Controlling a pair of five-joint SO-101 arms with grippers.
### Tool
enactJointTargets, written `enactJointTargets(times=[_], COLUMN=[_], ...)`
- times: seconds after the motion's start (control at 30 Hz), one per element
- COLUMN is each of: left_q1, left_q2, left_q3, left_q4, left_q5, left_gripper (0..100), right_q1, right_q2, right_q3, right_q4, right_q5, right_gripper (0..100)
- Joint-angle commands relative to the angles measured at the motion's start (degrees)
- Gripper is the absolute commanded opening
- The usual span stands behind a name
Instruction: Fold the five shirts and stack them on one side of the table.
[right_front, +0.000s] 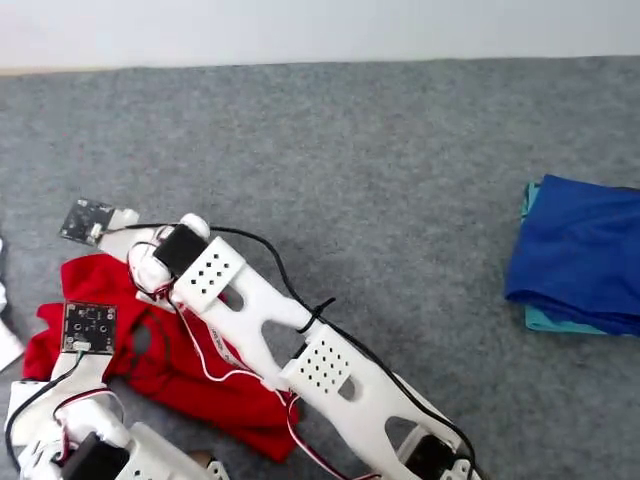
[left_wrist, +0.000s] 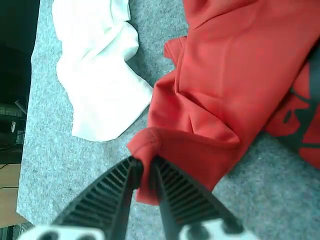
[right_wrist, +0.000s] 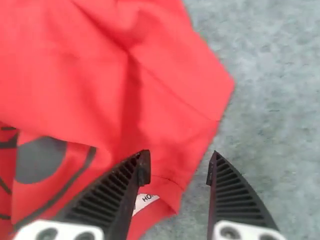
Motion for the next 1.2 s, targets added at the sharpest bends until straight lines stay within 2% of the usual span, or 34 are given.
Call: enactJointTargets(times=[0.0, 0.37, 0.43, 0.53, 0.63, 0.77, 0.97, 1.17], left_q1=[0.2, 0.1, 0.3, 0.4, 0.4, 0.4, 0.7, 7.6], left_q2=[-0.5, -0.5, -0.5, -0.5, -0.5, -0.5, -0.5, -0.5], left_q3=[-0.5, -0.4, -0.3, -0.3, -0.3, -0.4, -0.5, -0.6], left_q4=[0.1, 0.0, 0.0, 0.0, 0.0, -0.9, -6.1, -9.3], left_q5=[-0.1, -0.1, 0.0, 0.0, 0.0, 0.0, 0.0, 0.0], left_gripper=[0, 0, 0, 0, 0, 0, 0, 0], right_q1=[-0.1, 1.2, 1.2, 1.1, 2.9, 7.3, 18.2, 27.2], right_q2=[0.7, 7.8, 7.8, 7.7, 7.6, 7.6, 4.7, 0.0], right_q3=[-2.8, -3.1, -3.1, -3.1, -3.3, -6.9, -7.9, -0.8], right_q4=[-1.1, -1.2, -1.2, -0.7, 1.9, 7.9, 8.4, 8.4], right_q5=[-0.7, -0.2, 1.2, 7.6, 10.9, 11.0, 10.9, 11.1], right_gripper=[19.9, 18.8, 13.2, 0.2, 0.8, 1.0, 1.0, 1.0])
